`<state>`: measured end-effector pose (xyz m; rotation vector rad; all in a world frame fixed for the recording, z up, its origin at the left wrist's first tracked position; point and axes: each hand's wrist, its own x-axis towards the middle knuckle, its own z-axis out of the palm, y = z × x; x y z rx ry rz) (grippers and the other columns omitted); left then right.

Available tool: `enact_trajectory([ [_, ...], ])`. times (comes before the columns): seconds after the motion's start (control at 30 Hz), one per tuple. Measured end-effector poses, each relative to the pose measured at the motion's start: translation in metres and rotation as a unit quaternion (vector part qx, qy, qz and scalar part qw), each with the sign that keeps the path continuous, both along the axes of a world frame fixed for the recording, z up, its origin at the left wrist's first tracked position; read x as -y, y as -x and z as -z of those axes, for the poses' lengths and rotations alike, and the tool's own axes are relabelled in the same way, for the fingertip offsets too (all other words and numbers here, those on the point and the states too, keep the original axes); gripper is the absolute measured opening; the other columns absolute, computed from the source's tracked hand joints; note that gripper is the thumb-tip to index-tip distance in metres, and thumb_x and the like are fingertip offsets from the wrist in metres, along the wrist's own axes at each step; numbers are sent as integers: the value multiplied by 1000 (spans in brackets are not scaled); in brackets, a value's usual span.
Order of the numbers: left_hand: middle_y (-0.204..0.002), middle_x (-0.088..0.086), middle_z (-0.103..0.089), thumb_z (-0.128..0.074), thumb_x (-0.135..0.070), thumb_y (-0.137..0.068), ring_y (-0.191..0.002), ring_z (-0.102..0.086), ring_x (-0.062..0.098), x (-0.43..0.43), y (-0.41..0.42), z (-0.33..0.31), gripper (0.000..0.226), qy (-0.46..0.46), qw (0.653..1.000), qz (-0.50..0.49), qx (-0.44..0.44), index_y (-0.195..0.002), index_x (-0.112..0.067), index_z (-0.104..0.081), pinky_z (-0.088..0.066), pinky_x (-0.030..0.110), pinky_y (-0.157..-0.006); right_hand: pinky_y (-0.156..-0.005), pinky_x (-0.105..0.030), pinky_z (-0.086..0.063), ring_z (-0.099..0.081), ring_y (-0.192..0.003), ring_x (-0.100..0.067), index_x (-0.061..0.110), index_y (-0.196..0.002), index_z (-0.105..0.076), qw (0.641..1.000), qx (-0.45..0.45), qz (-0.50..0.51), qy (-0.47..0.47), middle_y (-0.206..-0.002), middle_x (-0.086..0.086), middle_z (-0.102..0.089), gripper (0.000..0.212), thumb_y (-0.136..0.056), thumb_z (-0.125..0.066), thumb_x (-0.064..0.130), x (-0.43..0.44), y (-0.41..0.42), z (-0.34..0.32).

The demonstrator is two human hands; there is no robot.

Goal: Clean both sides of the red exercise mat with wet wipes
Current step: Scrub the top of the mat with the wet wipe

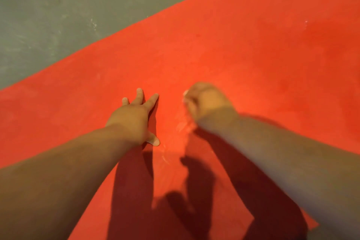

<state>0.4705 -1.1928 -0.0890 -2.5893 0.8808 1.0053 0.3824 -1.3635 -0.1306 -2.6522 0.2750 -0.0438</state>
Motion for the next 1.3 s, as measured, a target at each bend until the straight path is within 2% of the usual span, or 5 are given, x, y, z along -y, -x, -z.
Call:
enact_trajectory([
  [0.33,-114,12,-63,-50,-34,-89,-96,-62,33,29,37,19,39,355,910,207,56,-115,-11,-67,-55,40,-81,-106,-37,-31,-48,-122,-33,8,-122,-59,970,71,226,50,-130,-16,-56,43,-91,-36,26,89,25,17],
  [0.7,-86,15,-59,-59,-23,-89,-83,-59,34,63,9,49,21,416,886,-116,168,-99,-14,-75,-48,36,-74,-109,-40,-27,-37,-133,-27,21,-126,-56,966,50,240,85,-142,-8,-45,43,-89,-40,33,85,27,30],
  [0.9,-77,12,-60,-55,-18,-85,-71,-55,27,64,47,46,19,459,845,273,-14,-86,-9,-72,-44,35,-61,-107,-40,-28,-39,-131,-27,20,-124,-58,963,66,246,84,-140,-9,-47,40,-88,-42,30,86,26,30],
  [1.13,-104,20,-60,-56,-19,-93,-99,-56,35,85,-61,42,24,365,893,-103,243,-107,-8,-72,-36,34,-82,-109,-42,-27,-36,-133,-25,21,-125,-56,965,62,241,79,-141,-7,-45,39,-89,-42,30,86,26,30],
  [1.3,-84,11,-65,-59,-14,-87,-78,-60,32,84,52,41,16,451,877,165,32,-94,-10,-73,-45,37,-71,-104,-41,-32,-42,-128,-27,19,-120,-59,961,88,250,83,-136,-9,-50,38,-87,-43,29,85,25,31],
])
